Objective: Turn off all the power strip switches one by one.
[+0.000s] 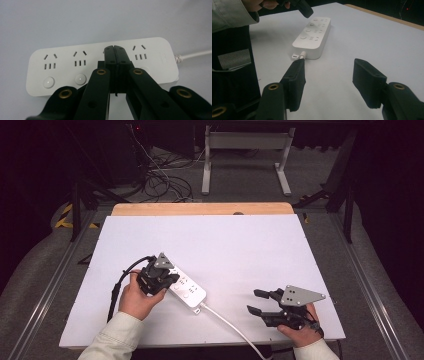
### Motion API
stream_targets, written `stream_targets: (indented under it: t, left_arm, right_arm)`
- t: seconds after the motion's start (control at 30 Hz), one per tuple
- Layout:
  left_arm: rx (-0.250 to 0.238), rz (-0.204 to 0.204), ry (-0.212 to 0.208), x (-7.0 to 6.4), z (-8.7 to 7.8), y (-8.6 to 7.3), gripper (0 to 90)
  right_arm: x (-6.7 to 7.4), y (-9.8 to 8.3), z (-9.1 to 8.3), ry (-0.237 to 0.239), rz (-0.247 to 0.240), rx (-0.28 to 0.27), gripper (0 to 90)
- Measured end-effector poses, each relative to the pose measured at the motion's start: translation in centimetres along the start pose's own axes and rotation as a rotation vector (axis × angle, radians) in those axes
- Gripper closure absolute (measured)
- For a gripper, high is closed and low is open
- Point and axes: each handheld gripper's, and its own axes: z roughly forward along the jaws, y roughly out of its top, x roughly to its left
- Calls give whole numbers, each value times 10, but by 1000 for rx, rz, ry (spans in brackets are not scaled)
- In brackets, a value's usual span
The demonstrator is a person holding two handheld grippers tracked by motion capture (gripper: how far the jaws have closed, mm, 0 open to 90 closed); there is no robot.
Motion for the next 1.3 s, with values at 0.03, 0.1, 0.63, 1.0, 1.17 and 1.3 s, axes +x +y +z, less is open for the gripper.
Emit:
stream_targets:
  t: [0.03, 0.1, 0.63, 1.0, 1.17, 1.3]
  left_arm:
    - [-2, 1, 0, 0, 0, 0, 900]
    - [-1, 5, -1, 0, -1, 1, 900]
    - [-2, -57, 73, 33, -10, -3, 900]
    - [28, -57, 72, 42, -5, -8, 900]
    - [35, -50, 61, 43, -2, -9, 900]
    - [42, -49, 59, 42, 0, -9, 900]
  right_arm:
    - [0, 0, 0, 0, -1, 0, 445]
    - [0, 0, 0, 2, -1, 2, 445]
    - [-1, 1, 0, -42, -34, -3, 426]
    - [-8, -6, 6, -104, 45, 109, 166]
    - [-10, -6, 3, -108, 56, 89, 128]
    - [-11, -6, 2, -111, 55, 87, 128]
